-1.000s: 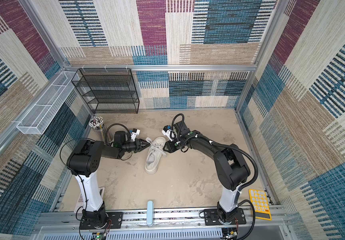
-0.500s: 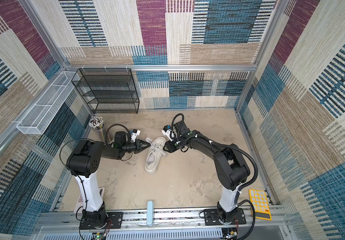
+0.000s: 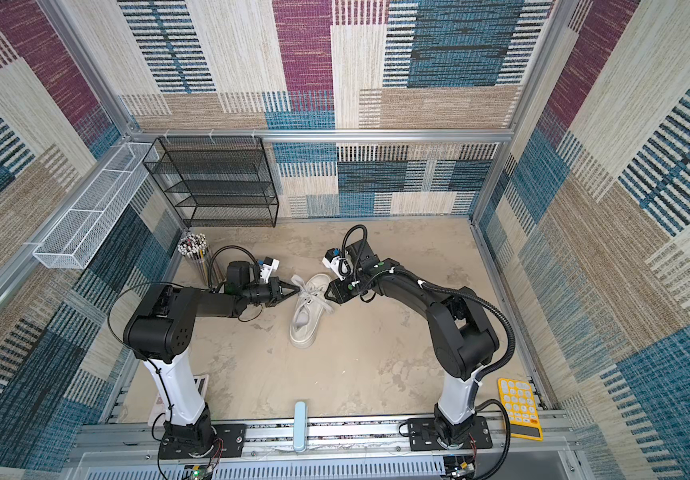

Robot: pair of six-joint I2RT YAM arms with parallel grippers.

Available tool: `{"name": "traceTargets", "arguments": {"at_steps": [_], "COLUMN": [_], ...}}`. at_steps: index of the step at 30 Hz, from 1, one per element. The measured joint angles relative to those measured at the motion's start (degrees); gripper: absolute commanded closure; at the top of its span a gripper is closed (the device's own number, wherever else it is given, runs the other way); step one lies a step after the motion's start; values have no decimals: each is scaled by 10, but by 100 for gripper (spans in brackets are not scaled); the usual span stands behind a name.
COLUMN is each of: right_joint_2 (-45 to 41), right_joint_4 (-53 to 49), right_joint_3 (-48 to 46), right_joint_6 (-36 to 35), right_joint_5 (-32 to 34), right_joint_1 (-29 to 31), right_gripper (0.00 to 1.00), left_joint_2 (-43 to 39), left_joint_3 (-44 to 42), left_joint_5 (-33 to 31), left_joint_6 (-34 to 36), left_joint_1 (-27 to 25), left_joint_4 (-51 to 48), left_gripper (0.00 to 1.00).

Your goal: Tie the shoes

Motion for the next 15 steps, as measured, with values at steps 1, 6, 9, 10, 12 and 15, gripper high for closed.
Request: {"name": "traceTargets", "arguments": {"at_steps": [1,6,9,10,12,15], "right_joint_2": [1,2,4,6,11,19], "right_joint_4": [0,4,5,7,10,12], "right_joint_3": [0,6,18,24,31,40], "right_joint_6": [-2,-16,-36,-45,-65,-98], "right_joint_5": [0,7,23,28,37,49], "right_joint_1": [1,16,29,33,42,53], "right_gripper": [63,63,63,63,63,63], "left_joint_2": [-6,-31,-31,-32,-32,-39], "left_joint_3": [0,0,-3,-5,-11,-18], "left_joint_5": [-5,-27,-34,-38,-43,-53], "left_joint_6": [7,35,38,38,38,38], "left_joint_1": [0,3,8,10,14,16], "left_joint_4": [-8,-52,-62,-64,-67,-73], "left_gripper": [100,100,100,100,100,100]}}
